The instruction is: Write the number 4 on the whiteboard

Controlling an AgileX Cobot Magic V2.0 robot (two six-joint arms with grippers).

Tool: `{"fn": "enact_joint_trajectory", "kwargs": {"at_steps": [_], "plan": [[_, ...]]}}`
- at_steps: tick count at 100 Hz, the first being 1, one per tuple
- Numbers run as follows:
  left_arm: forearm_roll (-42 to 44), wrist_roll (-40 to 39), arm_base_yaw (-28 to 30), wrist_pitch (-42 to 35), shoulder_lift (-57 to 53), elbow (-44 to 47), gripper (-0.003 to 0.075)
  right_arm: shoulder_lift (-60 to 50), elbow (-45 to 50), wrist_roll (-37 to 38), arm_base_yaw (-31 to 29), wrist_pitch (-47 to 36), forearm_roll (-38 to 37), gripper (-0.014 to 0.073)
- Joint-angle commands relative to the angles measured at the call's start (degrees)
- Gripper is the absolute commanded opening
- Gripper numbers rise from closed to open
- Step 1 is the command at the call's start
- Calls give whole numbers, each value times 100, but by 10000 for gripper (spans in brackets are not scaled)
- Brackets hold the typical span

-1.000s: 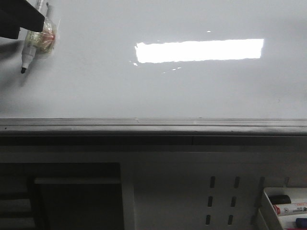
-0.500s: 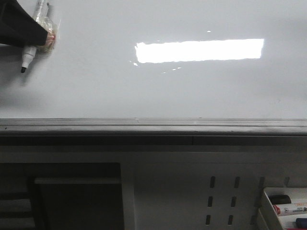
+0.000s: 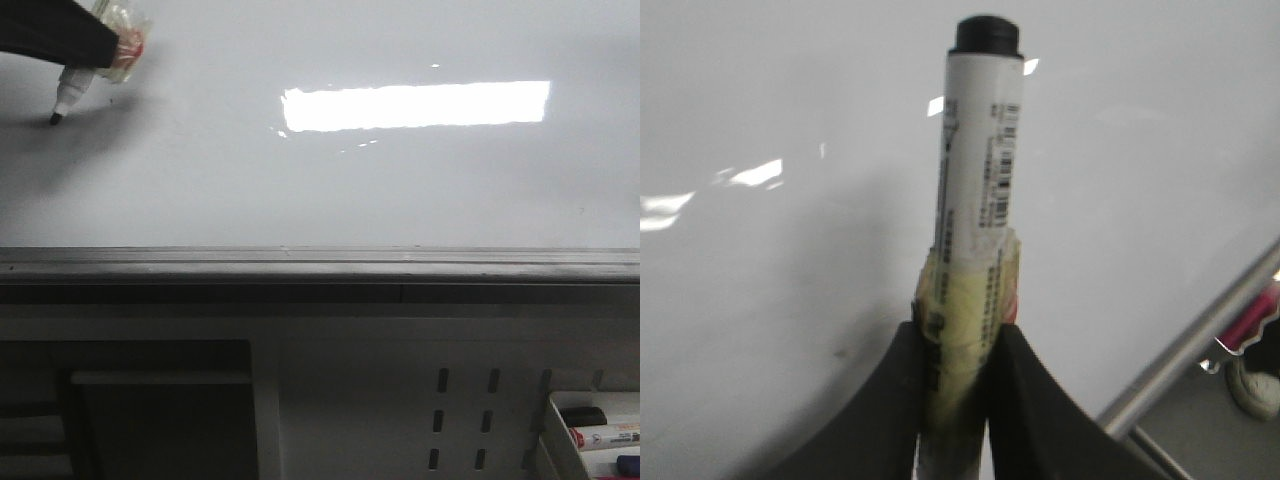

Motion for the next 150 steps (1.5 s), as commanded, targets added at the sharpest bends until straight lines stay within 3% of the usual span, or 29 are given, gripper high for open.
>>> {"fn": "enact_joint_trajectory", "kwargs": {"at_steps": [1, 21, 37, 51, 83, 101, 123, 150], "plan": [[359, 59, -621, 153, -365, -211, -21, 192, -323, -685, 0, 136, 965, 489], [1711, -541, -2039, -336, -497, -211, -21, 973, -689, -1822, 0, 1386, 2434, 489], [2116, -780, -2948, -743, -475, -211, -21, 1711, -1098, -2324, 74, 2558, 2724, 489], [2223, -793, -3456, -1131, -374, -211, -21, 2137, -1429, -2324, 462, 2521, 2724, 489], [2213, -793, -3686, -1410, -134, -211, -21, 2916, -1997, -2237, 1663, 2115, 2363, 489], [2233, -793, -3686, -1442, -130, -211, -21, 3274, -2226, -2237, 1950, 2038, 2363, 483], [2233, -793, -3686, -1599, -130, -211, -20, 3382, -2291, -2237, 1957, 2025, 2210, 292], [2233, -773, -3686, -1634, -130, -211, -20, 3382, -2291, -2452, 1957, 1977, 2185, 179]]}}
